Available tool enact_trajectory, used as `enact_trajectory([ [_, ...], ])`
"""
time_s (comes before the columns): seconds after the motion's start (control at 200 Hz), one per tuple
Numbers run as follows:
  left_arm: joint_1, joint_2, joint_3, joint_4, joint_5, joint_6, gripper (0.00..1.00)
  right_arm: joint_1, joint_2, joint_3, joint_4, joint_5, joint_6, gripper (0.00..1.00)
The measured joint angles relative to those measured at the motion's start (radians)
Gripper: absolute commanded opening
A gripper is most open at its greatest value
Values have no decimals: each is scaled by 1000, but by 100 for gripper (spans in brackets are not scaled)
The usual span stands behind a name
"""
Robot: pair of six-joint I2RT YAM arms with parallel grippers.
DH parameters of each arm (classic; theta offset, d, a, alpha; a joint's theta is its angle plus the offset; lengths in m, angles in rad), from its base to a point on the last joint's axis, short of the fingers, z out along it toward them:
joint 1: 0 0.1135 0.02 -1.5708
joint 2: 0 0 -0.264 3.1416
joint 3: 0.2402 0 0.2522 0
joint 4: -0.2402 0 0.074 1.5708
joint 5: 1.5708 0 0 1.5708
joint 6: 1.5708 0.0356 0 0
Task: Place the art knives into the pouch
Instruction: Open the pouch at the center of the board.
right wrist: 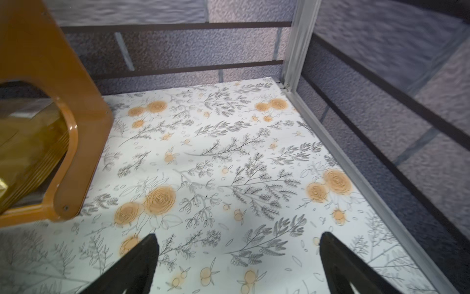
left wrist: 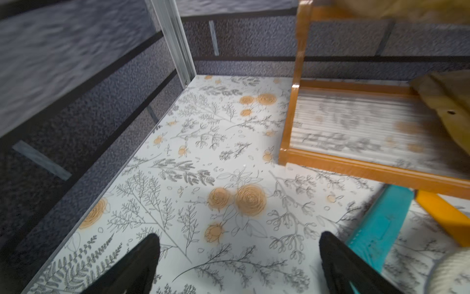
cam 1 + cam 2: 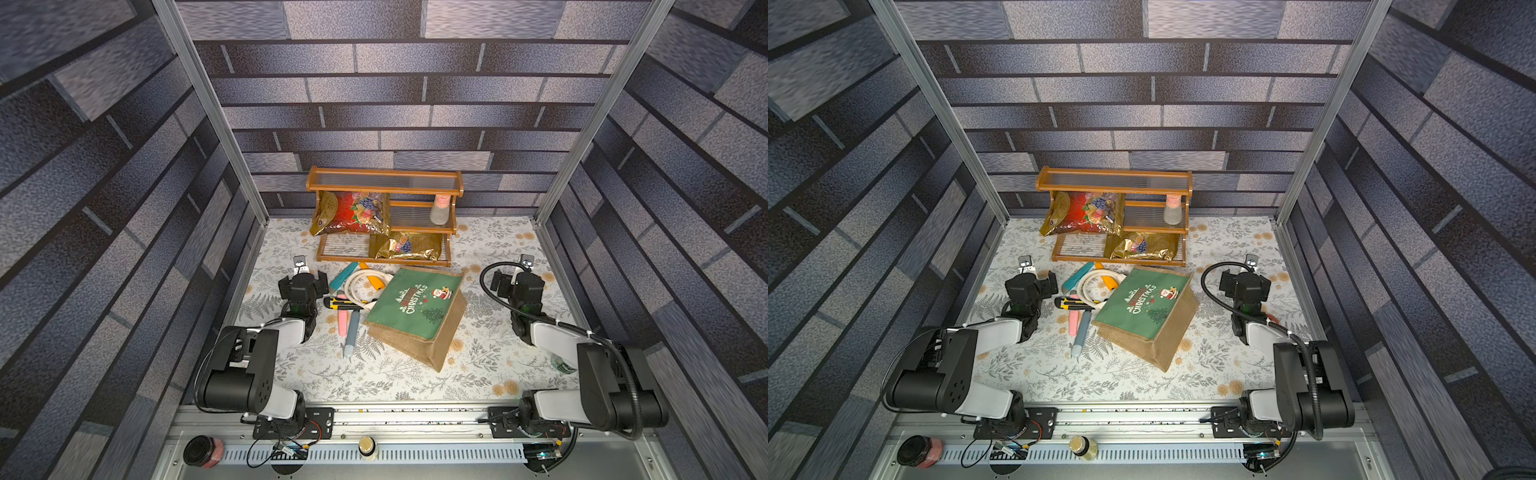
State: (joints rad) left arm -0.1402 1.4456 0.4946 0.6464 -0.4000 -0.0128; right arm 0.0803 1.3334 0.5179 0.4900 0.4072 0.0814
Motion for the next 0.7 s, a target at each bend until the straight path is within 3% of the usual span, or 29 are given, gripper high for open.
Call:
enact_trajectory([
  [0.165,-176,-73,145,-232,-148,5,100,3,-109,171,-309,27,114,100],
  [0.306,-267,-165,223,-463,-193,-117,100,62,-212,281,-578,-48,198,97],
  [0.466,-261,-218,245,-684,-144,-267,100,182,-239,386,-808,-179,254,94],
  [0.701,-161,-196,243,-807,115,-394,100,269,-252,409,-1015,-348,335,91],
])
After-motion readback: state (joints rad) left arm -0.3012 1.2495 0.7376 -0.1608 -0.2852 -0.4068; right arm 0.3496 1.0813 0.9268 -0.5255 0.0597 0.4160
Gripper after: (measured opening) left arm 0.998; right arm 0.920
